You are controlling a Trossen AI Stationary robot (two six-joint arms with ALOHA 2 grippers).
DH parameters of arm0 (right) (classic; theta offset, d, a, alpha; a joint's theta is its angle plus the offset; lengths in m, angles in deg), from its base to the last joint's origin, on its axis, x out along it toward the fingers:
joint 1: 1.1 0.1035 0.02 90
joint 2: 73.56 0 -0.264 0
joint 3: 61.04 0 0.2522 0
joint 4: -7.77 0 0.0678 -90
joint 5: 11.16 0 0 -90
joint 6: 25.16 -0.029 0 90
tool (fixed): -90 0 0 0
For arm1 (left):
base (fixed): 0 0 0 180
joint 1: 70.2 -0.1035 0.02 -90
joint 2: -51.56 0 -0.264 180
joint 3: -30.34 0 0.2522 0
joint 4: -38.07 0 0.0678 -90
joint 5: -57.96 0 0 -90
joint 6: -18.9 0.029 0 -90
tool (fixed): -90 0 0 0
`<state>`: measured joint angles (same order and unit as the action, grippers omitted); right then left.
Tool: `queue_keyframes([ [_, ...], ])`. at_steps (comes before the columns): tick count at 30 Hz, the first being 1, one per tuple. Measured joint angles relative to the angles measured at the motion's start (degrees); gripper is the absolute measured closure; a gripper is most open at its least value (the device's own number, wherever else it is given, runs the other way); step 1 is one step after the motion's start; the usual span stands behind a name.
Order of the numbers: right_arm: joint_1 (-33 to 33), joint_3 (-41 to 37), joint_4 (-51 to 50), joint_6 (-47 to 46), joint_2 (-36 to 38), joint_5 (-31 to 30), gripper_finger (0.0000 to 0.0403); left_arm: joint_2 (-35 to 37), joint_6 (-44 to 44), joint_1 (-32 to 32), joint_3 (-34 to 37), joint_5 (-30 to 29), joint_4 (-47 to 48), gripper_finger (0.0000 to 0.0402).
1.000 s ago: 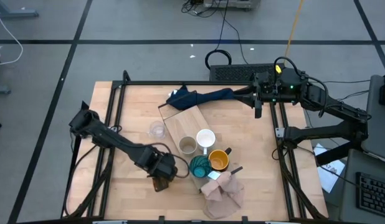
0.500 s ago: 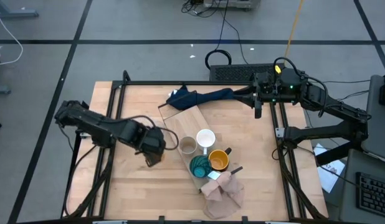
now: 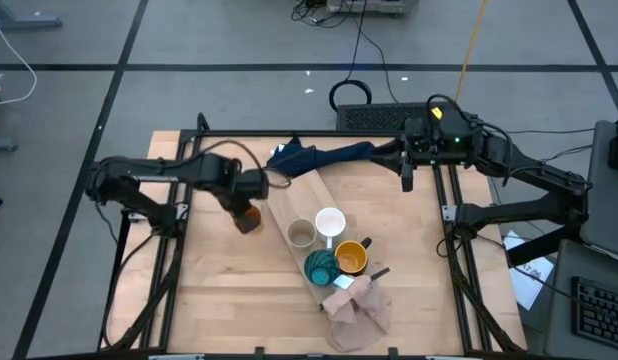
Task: Stack small to large cups/mugs on shelf
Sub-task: Put the yellow cup on the shelf
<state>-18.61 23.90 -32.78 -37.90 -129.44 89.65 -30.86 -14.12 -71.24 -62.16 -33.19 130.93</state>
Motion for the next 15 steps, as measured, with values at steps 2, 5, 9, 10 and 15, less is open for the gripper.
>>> queue_keyframes([
  [2, 0.0, -0.02, -0.37, 0.36, -0.17, 0.0, 0.0307, -0.01, 1.48, -2.48, 0.0, 0.55, -0.19, 0.0391],
  [5, 0.0, -0.02, -0.8, 1.27, -0.32, 0.0, 0.0307, -0.01, 3.51, -5.74, 0.0, 1.45, -0.94, 0.0385],
  [9, 0.0, -0.04, -1.39, 1.47, -0.34, 0.0, 0.0307, -0.01, 6.63, -9.46, -0.05, 2.98, -5.65, 0.0395],
  [10, 0.0, -0.14, -1.29, 1.47, -0.34, 0.0, 0.0307, -0.01, 7.11, -10.38, -0.19, 3.2, -6.32, 0.0396],
  [15, 0.0, -2.62, -0.87, -0.25, -0.28, 0.04, 0.0307, -0.08, 7.45, -14.45, -0.26, 4.17, -11.24, 0.0384],
])
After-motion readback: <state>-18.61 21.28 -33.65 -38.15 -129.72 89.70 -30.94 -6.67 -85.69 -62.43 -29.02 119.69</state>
